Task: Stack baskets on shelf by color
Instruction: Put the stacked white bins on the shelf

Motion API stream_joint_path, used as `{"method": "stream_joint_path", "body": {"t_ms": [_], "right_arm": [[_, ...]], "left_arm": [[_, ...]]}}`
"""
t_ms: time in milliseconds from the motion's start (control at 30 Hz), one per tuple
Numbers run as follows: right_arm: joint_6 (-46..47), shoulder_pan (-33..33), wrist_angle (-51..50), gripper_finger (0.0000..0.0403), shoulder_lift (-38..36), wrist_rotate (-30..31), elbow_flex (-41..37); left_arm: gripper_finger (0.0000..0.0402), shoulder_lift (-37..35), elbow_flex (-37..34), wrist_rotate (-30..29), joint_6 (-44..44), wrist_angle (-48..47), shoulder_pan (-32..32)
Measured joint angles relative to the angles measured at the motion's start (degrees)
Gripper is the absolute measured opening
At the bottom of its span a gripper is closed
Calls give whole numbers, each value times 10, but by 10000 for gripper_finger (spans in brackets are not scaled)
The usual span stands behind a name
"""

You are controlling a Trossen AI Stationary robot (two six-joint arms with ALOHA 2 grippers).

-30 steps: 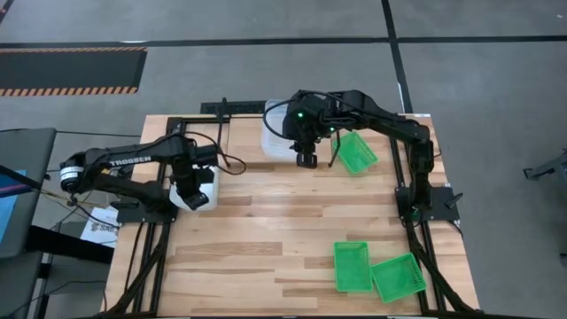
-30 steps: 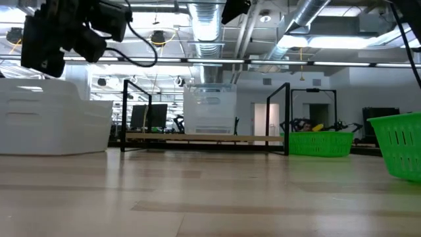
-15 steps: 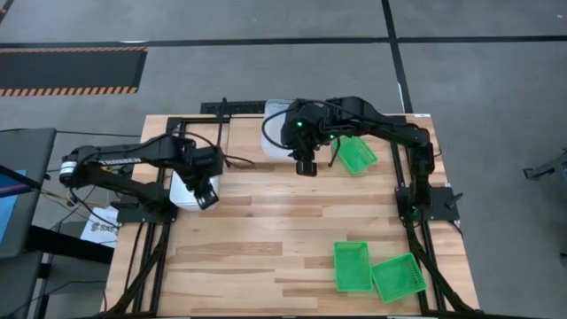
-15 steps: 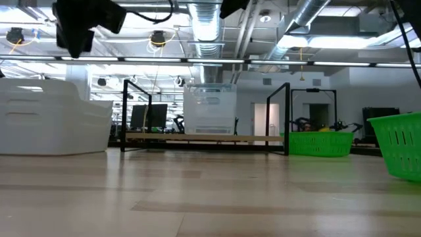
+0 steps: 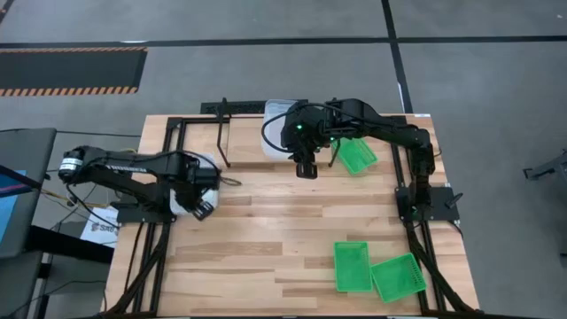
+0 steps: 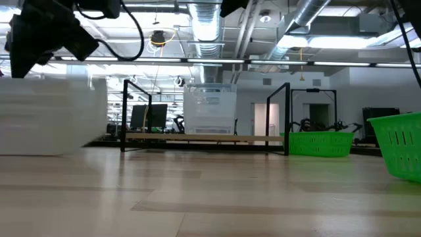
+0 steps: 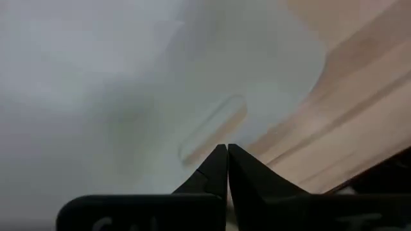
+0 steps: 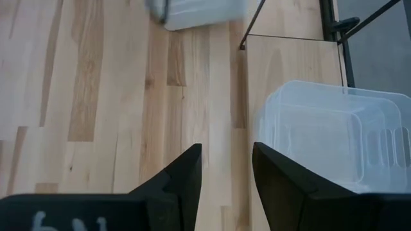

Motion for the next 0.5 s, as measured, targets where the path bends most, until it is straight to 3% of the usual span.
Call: {"method": "stream_joint_path", "body": {"t_ms": [200,367,500], "right_arm": [[0,1,-2,159,0,0,0],[2,1,-1,159,0,0,0],[17,2,-1,159,0,-3,0]], "left_arm": [[0,2,-25,81,-84,208,-39],[0,11,-25,54,-105,392,-41],[0,23,-22,54,-92,473,-23]]}}
